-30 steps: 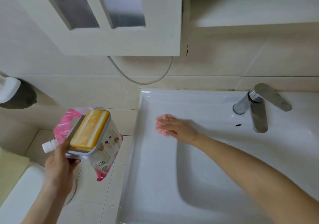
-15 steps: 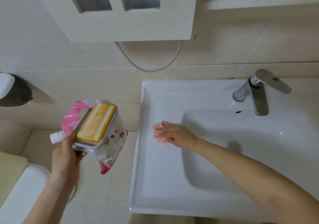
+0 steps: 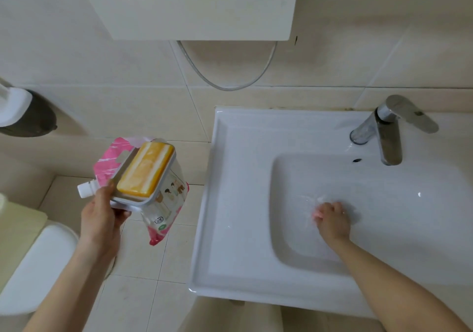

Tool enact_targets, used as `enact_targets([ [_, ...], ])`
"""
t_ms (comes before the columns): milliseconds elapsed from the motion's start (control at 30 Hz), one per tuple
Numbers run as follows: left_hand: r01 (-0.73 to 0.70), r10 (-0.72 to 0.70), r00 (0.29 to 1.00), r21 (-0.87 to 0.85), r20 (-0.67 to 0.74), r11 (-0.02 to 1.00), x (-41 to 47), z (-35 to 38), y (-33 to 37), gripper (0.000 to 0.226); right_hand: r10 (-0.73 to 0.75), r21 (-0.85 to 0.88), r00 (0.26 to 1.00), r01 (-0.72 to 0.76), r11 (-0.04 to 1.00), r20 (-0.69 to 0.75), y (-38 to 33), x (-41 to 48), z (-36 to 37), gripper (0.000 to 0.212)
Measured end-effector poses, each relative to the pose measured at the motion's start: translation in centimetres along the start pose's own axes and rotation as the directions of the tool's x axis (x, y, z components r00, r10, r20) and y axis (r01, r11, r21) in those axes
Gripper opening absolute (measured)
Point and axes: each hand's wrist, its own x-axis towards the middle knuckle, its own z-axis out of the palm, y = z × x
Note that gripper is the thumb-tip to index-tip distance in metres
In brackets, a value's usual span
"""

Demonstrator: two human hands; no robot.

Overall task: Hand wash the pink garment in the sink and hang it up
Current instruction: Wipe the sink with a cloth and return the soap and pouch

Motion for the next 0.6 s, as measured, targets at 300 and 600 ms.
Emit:
enact_targets([
  [300, 0.007, -0.007, 1.000, 0.005, -0.017, 1.000, -0.5, -0.2, -0.2, 0.022, 0.090, 0.381, 0.947, -0.210, 0.900, 0.308, -2.8, 3.0, -3.5, 0.017],
  [600, 0.002, -0.002, 1.000, 0.005, -0.015, 1.000, -0.5, -0.6, 0.0, 0.021, -0.298, 0.624, 0.952, 0.276, 0.731, -0.071, -19.3, 6.3, -10.6, 0.020],
])
